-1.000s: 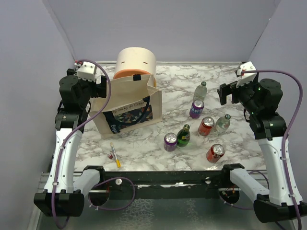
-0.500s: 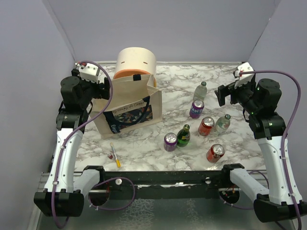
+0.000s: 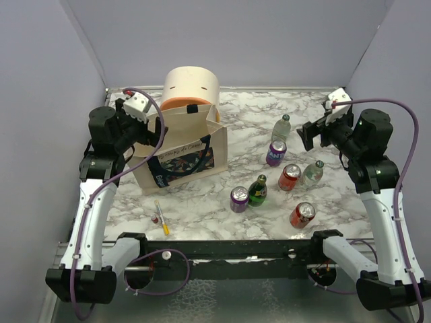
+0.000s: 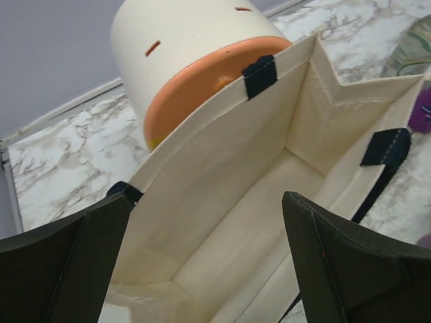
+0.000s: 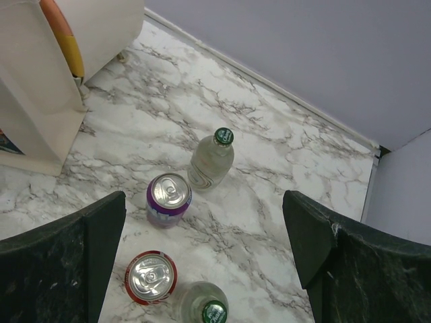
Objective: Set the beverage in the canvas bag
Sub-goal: Adjust the canvas bag at the center of the board.
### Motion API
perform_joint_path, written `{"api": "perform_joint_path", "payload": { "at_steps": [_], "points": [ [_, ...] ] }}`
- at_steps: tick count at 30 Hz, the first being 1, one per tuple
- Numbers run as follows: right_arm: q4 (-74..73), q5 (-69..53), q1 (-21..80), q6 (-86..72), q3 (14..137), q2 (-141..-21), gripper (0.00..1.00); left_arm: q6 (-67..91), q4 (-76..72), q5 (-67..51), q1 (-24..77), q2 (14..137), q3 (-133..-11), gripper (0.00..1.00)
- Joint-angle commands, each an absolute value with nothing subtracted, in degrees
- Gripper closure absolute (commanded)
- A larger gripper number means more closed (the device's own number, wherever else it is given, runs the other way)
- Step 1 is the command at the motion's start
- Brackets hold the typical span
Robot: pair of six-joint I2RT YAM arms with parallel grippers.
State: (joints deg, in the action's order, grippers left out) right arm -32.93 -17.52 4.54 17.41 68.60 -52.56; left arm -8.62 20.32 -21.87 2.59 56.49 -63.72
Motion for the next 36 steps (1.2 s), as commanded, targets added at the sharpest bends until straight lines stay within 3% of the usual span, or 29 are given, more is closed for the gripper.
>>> {"api": "perform_joint_path", "payload": {
  "at_steps": [1, 9, 16, 20, 28, 34, 36],
  "points": [
    [-32.8, -20.8, 4.8, 18.1, 69.0, -53.7, 0.00, -11.6, 27.1, -27.8, 6.1, 58.4, -68.1, 0.01],
    [-33.0, -22.9, 4.8, 18.2, 68.7, -55.5, 0.00, -20.9, 37.7, -26.7, 15.6, 64.7, -71.1, 0.02],
    [-33.4, -23.8, 4.8, 18.7, 67.6, -55.9, 0.00, -25.1, 40.0, -25.2, 21.1, 69.4, -71.3, 0.13],
    [-34.0, -24.2, 4.8, 19.3, 66.7, -56.5, 0.00, -26.3, 40.6, -24.1, 24.2, 72.0, -71.6, 0.34],
    [-34.0, -24.6, 4.8, 20.3, 65.4, -58.9, 0.00, -28.7, 43.2, -24.3, 31.0, 75.9, -74.2, 0.87],
    [-34.1, -24.8, 4.8, 20.5, 66.1, -60.8, 0.00, -16.5, 36.8, -14.8, 36.5, 79.6, -77.3, 1.00],
    [-34.2, -24.4, 4.8, 20.6, 66.3, -61.6, 0.00, -12.3, 35.9, -11.9, 37.5, 80.9, -79.7, 1.00]
  ]
}}
